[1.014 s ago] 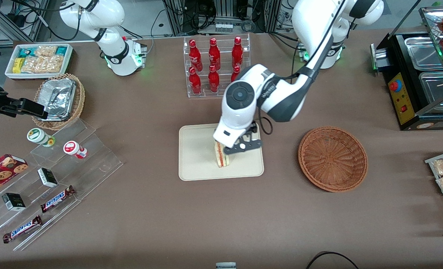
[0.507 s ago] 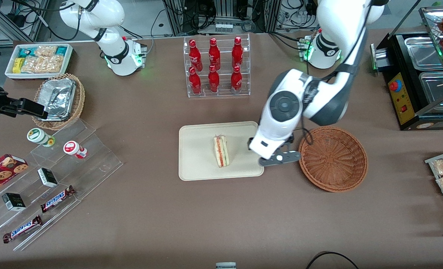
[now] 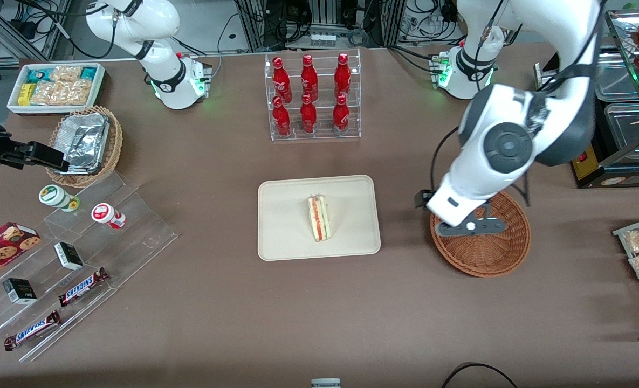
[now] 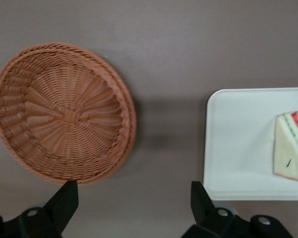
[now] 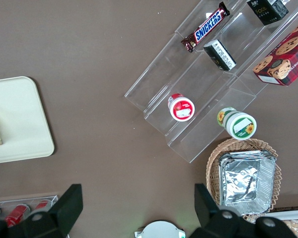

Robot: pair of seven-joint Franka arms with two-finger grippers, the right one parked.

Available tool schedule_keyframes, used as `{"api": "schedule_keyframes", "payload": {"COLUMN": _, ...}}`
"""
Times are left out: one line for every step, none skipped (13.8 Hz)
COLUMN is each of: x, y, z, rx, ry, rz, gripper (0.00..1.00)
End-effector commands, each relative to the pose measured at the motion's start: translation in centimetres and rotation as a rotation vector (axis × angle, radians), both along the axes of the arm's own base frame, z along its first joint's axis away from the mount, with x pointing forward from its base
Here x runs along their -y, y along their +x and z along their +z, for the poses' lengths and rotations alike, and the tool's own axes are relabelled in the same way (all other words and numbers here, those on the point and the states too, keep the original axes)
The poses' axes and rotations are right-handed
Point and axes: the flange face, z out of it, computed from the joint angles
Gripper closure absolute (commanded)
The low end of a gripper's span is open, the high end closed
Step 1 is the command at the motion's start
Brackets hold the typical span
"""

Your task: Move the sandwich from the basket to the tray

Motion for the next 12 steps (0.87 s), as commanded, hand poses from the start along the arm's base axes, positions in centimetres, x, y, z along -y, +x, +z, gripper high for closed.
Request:
{"api": "schedule_keyframes", "payload": {"x": -5.5, "y": -1.5, "z": 2.9, "rx": -0.038, "ry": -0.036, "rz": -0.052, "gripper": 0.00}}
{"api": "schedule_keyframes", "payload": {"x": -6.9, "y": -1.7, "z": 3.5, "rx": -0.057, "ry": -0.043, "rz": -0.070, "gripper": 0.00}}
{"api": "schedule_keyframes", "payload": {"x": -8.5, "y": -2.0, "z": 4.6, "rx": -0.060, "ry": -0.052, "rz": -0.081, "gripper": 0.00}}
{"api": "schedule_keyframes", "payload": {"x": -9.5, "y": -2.3, "z": 5.3, "rx": -0.072, "ry": -0.056, "rz": -0.094, "gripper": 0.00}}
{"api": "schedule_keyframes", "payload": {"x": -10.6, "y": -2.7, "z": 6.1, "rx": -0.074, "ry": -0.056, "rz": -0.094, "gripper": 0.00}}
{"api": "schedule_keyframes", "payload": {"x": -11.3, "y": -3.2, "z": 7.1, "rx": -0.074, "ry": -0.058, "rz": -0.102, "gripper": 0.00}}
{"api": "schedule_keyframes", "payload": {"x": -12.2, "y": -3.6, "z": 7.9, "rx": -0.075, "ry": -0.058, "rz": -0.109, "gripper": 0.00}}
{"api": "schedule_keyframes", "payload": {"x": -12.4, "y": -4.1, "z": 8.7, "rx": -0.077, "ry": -0.056, "rz": -0.111, "gripper": 0.00}}
{"api": "schedule_keyframes", "payload": {"x": -13.0, "y": -4.6, "z": 9.6, "rx": -0.078, "ry": -0.052, "rz": -0.104, "gripper": 0.00}}
{"api": "schedule_keyframes", "payload": {"x": -13.2, "y": -5.2, "z": 10.3, "rx": -0.081, "ry": -0.049, "rz": -0.113, "gripper": 0.00}}
{"api": "schedule_keyframes", "payload": {"x": -13.9, "y": -5.6, "z": 10.9, "rx": -0.087, "ry": -0.046, "rz": -0.119, "gripper": 0.00}}
{"api": "schedule_keyframes", "payload": {"x": -14.3, "y": -6.1, "z": 11.6, "rx": -0.090, "ry": -0.042, "rz": -0.129, "gripper": 0.00}}
